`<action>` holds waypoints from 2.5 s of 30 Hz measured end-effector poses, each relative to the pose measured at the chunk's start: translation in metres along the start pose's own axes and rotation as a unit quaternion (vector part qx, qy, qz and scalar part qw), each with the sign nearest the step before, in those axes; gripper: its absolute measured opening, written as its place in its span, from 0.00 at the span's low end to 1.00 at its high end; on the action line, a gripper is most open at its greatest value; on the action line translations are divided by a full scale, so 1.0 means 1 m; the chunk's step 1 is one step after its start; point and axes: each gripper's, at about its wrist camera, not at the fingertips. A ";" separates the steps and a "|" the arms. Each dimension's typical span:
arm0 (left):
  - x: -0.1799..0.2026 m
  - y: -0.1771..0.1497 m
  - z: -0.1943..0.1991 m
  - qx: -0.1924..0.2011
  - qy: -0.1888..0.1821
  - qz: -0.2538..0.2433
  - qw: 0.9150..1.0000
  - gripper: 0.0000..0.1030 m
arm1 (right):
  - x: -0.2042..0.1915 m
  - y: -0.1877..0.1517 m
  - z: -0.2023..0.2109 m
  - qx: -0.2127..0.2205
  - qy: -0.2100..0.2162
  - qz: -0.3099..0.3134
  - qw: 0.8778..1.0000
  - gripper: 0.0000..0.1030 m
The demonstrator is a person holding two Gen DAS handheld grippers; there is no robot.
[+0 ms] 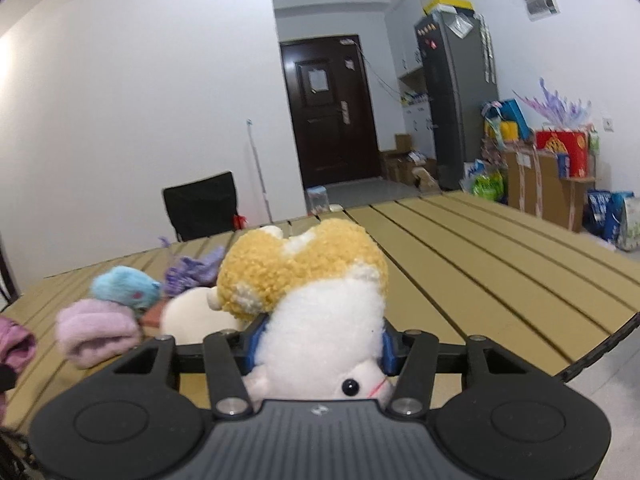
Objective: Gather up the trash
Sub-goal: 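Grasp the white-and-yellow plush toy with the right gripper, then carry the pink scrunchie and plush toy down over the black bin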
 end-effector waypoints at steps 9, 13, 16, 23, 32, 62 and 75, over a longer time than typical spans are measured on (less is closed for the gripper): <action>-0.006 -0.020 0.043 -0.005 -0.001 -0.010 1.000 0.34 | -0.007 -0.014 0.069 -0.001 0.041 0.028 0.999 0.50; -0.008 -0.033 0.059 -0.014 -0.001 -0.018 1.000 0.34 | -0.009 -0.031 0.093 -0.013 0.054 0.033 0.998 0.50; -0.009 -0.044 0.067 -0.025 -0.001 -0.026 0.999 0.34 | -0.011 -0.049 0.109 -0.030 0.065 0.037 0.997 0.50; -0.015 -0.074 0.080 -0.061 0.005 -0.043 0.997 0.34 | -0.016 -0.077 0.128 -0.067 0.073 0.042 0.994 0.50; -0.030 -0.110 0.079 -0.120 0.013 -0.045 0.992 0.34 | -0.013 -0.110 0.135 -0.122 0.062 0.048 0.989 0.50; -0.045 -0.176 -0.013 -0.315 0.010 -0.017 0.949 0.34 | 0.024 -0.195 0.064 -0.266 -0.002 0.040 0.963 0.50; -0.007 -0.176 -0.045 -0.340 -0.015 -0.023 0.940 0.34 | 0.038 -0.203 0.046 -0.284 -0.024 0.014 0.958 0.50</action>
Point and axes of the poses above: each gripper's, at about its wrist camera, not at the fingertips, and z roughly against the way its jaws point, x to its right, y to its top
